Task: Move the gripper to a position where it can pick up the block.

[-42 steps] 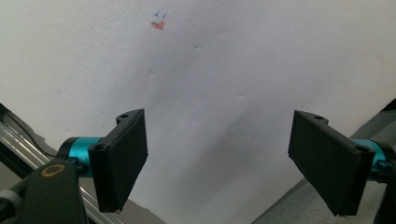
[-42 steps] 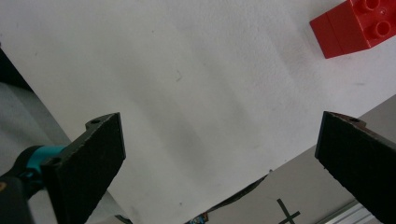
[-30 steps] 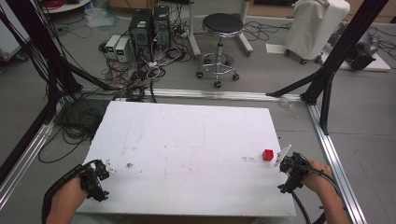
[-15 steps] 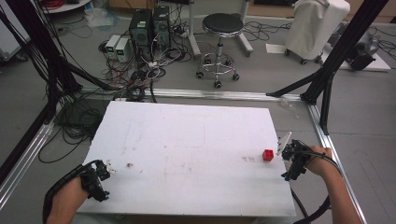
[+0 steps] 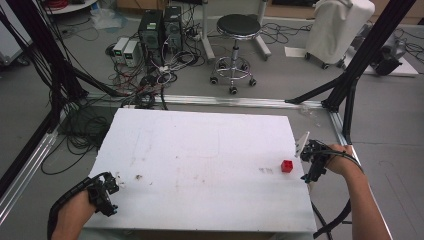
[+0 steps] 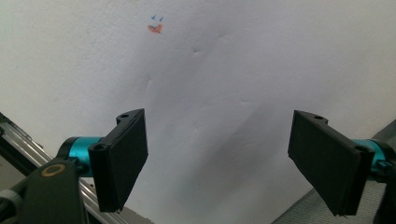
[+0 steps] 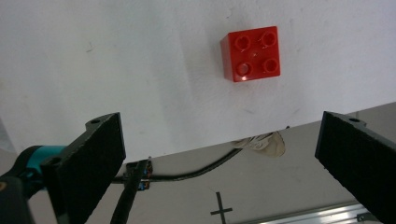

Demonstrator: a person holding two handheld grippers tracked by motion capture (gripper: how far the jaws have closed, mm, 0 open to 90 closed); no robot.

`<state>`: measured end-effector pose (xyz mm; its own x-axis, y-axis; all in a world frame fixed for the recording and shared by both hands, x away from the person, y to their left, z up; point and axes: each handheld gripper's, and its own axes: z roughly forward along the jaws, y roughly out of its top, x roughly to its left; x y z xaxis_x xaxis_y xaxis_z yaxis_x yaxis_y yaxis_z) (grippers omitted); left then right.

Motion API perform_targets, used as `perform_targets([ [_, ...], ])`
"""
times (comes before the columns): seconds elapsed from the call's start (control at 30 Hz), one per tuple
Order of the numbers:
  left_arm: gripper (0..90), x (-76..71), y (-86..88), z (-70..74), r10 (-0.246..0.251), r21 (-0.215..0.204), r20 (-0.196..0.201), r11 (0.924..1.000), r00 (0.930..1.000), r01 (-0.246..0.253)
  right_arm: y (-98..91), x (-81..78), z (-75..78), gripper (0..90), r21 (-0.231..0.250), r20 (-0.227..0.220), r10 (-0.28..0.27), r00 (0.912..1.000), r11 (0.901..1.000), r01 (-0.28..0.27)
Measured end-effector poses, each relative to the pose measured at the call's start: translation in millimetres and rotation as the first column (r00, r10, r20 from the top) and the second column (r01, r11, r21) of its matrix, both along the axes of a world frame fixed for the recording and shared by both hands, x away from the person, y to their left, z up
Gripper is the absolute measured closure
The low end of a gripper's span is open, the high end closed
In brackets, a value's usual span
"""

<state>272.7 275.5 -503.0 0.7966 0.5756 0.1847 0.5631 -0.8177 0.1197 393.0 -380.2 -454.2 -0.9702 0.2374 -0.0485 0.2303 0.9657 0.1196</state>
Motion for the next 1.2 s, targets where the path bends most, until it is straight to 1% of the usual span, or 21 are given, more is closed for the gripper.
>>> perform_targets([
  [0.13, 20.2, -0.1, -0.2, -0.8, -0.006, 0.011, 0.004, 0.9999, 1.0000, 0.006, 1.7, 6.5, -4.7, 0.8, 0.002, -0.004, 0.030, 0.9996, 0.9996, -0.030],
  [0.27, 20.2, -0.4, -1.6, -1.6, -0.007, 0.012, 0.001, 0.9999, 1.0000, 0.007, 3.7, 10.4, -8.2, 0.8, 0.000, -0.009, 0.042, 0.9991, 0.9991, -0.042],
  [0.3, 20.2, -0.6, -2.2, -2.0, -0.009, 0.013, 0.001, 0.9999, 1.0000, 0.009, 5.3, 13.5, -10.7, 0.8, -0.002, -0.004, 0.054, 0.9985, 0.9985, -0.054],
  [0.47, 20.2, -1.1, -4.7, -2.4, -0.014, 0.015, 0.001, 0.9998, 0.9999, 0.014, 9.0, 19.4, -16.6, 0.8, 0.003, -0.002, 0.062, 0.9981, 0.9981, -0.062],
  [0.53, 20.2, -0.9, -5.6, -2.8, -0.017, 0.016, 0.002, 0.9997, 0.9999, 0.017, 12.9, 23.3, -21.6, 0.8, 0.003, -0.013, 0.074, 0.9972, 0.9973, -0.074],
  [0.57, 20.2, -0.6, -6.0, -3.4, -0.018, 0.016, -0.001, 0.9997, 0.9998, 0.018, 12.9, 23.3, -21.6, 0.8, 0.003, -0.013, 0.074, 0.9972, 0.9973, -0.074],
  [0.6, 20.2, -0.5, -6.2, -4.3, -0.018, 0.016, -0.003, 0.9997, 0.9998, 0.018, 15.8, 25.7, -25.4, 0.8, 0.003, -0.025, 0.086, 0.9960, 0.9963, -0.086],
  [0.67, 20.2, -0.5, -6.3, -5.9, -0.015, 0.013, -0.011, 0.9998, 0.9998, 0.015, 18.5, 28.4, -29.1, 0.8, 0.001, -0.032, 0.091, 0.9953, 0.9958, -0.092],
  [0.73, 20.2, -0.5, -6.0, -6.7, -0.014, 0.016, -0.010, 0.9998, 0.9998, 0.014, 19.7, 29.6, -30.9, 0.8, 0.003, -0.037, 0.100, 0.9943, 0.9950, -0.100],
  [0.77, 20.2, -0.4, -5.8, -6.7, -0.014, 0.017, -0.008, 0.9997, 0.9999, 0.014, 22.3, 32.1, -34.6, 0.8, 0.005, -0.045, 0.109, 0.9930, 0.9940, -0.109],
  [0.83, 20.2, -0.5, -5.5, -6.6, -0.012, 0.019, -0.007, 0.9997, 0.9999, 0.012, 23.6, 33.2, -36.1, 0.9, 0.002, -0.048, 0.109, 0.9928, 0.9940, -0.109],
  [0.87, 20.2, -0.5, -5.4, -6.5, -0.011, 0.019, -0.006, 0.9998, 0.9999, 0.011, 26.6, 35.8, -40.1, 0.8, -0.003, -0.061, 0.119, 0.9910, 0.9928, -0.119],
  [0.93, 20.2, -0.6, -5.5, -6.0, -0.010, 0.018, -0.006, 0.9998, 0.9999, 0.010, 28.1, 36.1, -41.7, 0.8, -0.008, -0.064, 0.114, 0.9914, 0.9933, -0.115],
  [0.97, 20.2, -0.5, -5.5, -6.0, -0.011, 0.017, -0.009, 0.9998, 0.9999, 0.011, 30.9, 37.9, -45.2, 0.8, -0.009, -0.077, 0.114, 0.9905, 0.9933, -0.115],
  [1.03, 20.2, -0.4, -5.8, -6.6, -0.014, 0.019, -0.008, 0.9997, 0.9999, 0.014, 32.1, 38.9, -47.1, 0.9, -0.010, -0.076, 0.121, 0.9898, 0.9925, -0.122],
  [1.1, 20.2, -0.3, -6.2, -7.0, -0.015, 0.022, -0.010, 0.9996, 0.9998, 0.015, 34.6, 41.3, -52.7, 1.3, -0.018, -0.093, 0.126, 0.9876, 0.9915, -0.129],
  [1.13, 20.2, -0.1, -6.2, -7.2, -0.015, 0.019, -0.013, 0.9997, 0.9998, 0.016, 34.6, 41.3, -52.7, 1.3, -0.018, -0.093, 0.126, 0.9876, 0.9915, -0.129],
  [1.17, 20.2, -0.1, -6.2, -7.2, -0.016, 0.019, -0.014, 0.9997, 0.9998, 0.016, 34.7, 42.6, -56.3, 1.3, -0.025, -0.104, 0.122, 0.9871, 0.9918, -0.125],
  [1.2, 20.2, -0.3, -6.1, -7.3, -0.013, 0.019, -0.013, 0.9997, 0.9998, 0.014, 34.3, 43.3, -57.9, 1.3, -0.026, -0.104, 0.122, 0.9871, 0.9918, -0.125],
])
